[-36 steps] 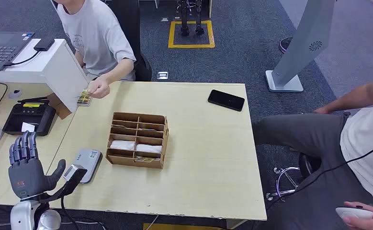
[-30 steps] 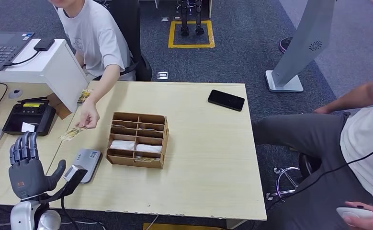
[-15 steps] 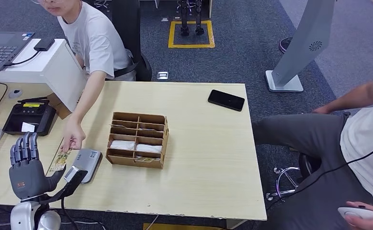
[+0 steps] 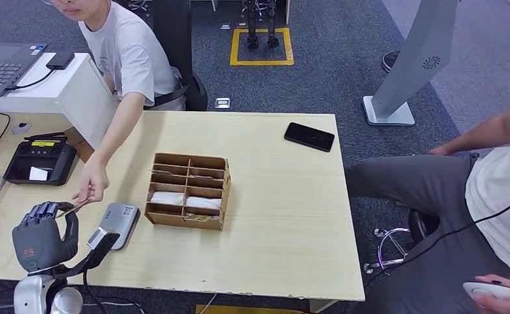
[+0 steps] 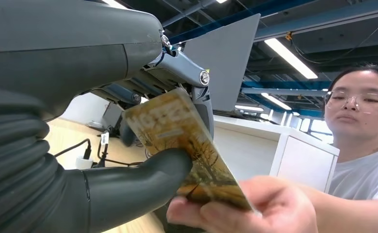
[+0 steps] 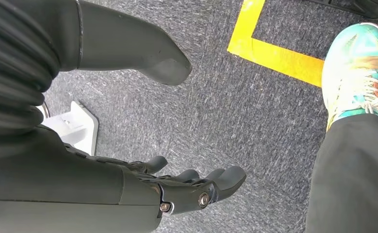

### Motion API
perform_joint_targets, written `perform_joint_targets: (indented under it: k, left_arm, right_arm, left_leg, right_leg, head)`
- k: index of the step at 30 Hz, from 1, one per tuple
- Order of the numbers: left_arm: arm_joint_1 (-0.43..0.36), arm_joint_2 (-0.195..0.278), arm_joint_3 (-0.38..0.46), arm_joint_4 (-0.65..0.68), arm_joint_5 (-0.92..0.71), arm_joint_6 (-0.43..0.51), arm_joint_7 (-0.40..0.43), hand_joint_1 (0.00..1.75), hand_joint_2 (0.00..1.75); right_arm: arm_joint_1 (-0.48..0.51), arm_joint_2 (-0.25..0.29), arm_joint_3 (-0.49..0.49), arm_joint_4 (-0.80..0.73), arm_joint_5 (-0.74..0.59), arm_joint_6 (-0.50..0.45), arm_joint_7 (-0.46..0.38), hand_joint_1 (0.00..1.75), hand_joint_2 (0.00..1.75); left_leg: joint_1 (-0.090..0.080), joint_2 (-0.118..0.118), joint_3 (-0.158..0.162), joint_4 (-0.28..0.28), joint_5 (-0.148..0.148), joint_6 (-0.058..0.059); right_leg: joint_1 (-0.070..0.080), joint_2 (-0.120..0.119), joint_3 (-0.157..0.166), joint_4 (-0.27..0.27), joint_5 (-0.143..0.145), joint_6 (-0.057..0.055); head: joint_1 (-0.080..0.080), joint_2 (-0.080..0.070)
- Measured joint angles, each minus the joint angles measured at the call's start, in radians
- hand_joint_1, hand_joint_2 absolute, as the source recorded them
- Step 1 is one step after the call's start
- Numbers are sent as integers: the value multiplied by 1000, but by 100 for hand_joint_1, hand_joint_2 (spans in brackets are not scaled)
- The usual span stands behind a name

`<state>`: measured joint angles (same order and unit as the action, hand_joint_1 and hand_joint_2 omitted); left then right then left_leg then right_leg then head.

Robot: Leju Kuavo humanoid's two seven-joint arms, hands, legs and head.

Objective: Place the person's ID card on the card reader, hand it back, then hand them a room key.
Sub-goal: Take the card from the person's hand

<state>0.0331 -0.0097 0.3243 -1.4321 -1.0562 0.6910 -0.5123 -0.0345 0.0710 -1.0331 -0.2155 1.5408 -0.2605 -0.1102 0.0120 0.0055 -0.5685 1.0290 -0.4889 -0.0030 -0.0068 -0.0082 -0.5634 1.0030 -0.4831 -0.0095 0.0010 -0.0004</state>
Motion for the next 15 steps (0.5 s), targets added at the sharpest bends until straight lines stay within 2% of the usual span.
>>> perform_joint_targets:
  k: [10, 15]
  left_arm:
    - [1, 1, 0, 0, 16, 0, -4, 175, 175]
    - [14, 13, -9, 0, 155, -7, -18, 175, 175]
  right_arm:
    - [0, 0, 1, 0, 0, 0, -1, 0, 175]
    - [0, 0, 1, 0, 0, 0, -6, 0, 175]
  left_leg:
    - [0, 0, 0, 0, 0, 0]
    - [0, 0, 0, 0, 0, 0]
  right_leg:
    - [0, 0, 0, 0, 0, 0]
    - [0, 0, 0, 0, 0, 0]
  head:
    - [0, 0]
    - [0, 0]
